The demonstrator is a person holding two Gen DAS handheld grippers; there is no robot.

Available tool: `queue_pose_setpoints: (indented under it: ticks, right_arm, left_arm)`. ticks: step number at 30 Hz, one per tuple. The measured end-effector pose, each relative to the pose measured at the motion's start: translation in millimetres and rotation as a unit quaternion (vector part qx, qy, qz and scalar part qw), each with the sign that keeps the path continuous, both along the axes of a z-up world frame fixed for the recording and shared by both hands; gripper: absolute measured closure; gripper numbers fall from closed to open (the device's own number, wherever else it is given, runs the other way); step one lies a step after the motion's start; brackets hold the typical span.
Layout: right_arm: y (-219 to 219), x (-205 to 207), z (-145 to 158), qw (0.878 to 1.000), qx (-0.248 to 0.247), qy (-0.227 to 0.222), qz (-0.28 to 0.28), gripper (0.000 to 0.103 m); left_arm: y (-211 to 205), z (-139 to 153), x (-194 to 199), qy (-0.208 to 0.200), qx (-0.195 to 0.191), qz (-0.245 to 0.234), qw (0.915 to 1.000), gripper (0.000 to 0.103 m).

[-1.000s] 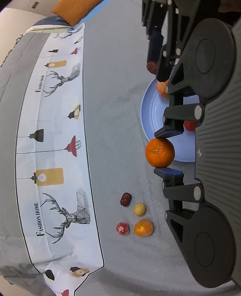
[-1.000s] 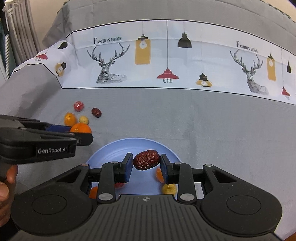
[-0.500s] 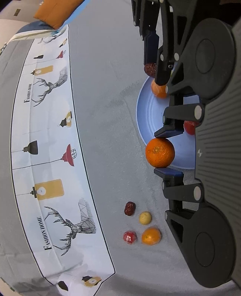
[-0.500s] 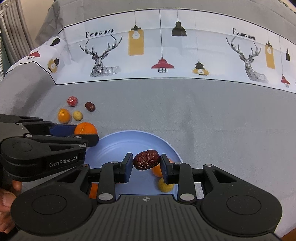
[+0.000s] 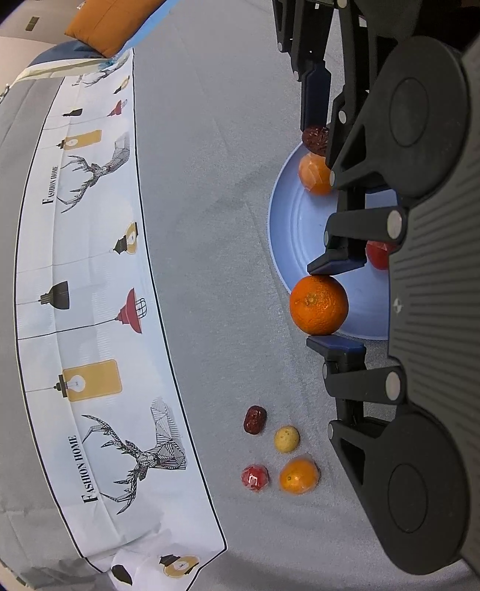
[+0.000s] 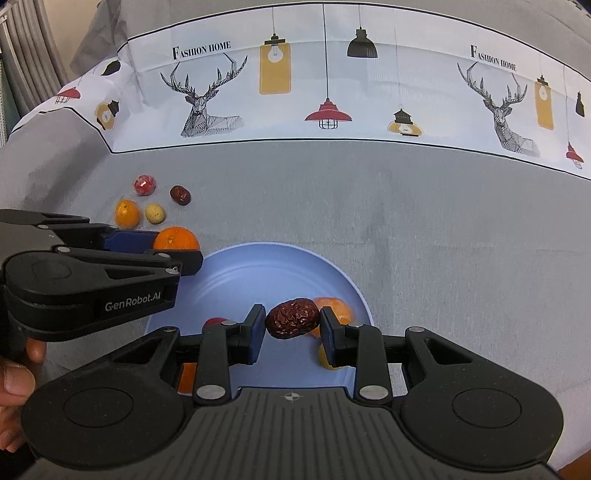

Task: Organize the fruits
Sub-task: 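Carry the tangerine in the left gripper over the plate while the right carries the date, then open the left gripper to drop the tangerine while the right drops the date onto the plate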

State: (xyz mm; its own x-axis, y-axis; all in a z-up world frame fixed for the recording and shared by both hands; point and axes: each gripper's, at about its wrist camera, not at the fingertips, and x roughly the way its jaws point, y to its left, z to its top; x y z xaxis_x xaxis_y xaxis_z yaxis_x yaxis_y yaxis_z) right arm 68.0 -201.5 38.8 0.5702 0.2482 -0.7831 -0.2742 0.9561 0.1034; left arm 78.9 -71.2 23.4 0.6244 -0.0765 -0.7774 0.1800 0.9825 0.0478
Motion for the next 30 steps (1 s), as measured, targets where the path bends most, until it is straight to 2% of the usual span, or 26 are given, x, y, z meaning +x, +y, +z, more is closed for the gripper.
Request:
queue_pose_setpoints:
  ticks: [30]
  right_arm:
    - [0.7, -0.7, -6.0, 1.000, -0.010, 0.015, 0.001, 0.069]
  left_arm:
    - [-5.3, -6.3, 2.0, 0.020, -0.016, -0.019, 0.9995, 0.064]
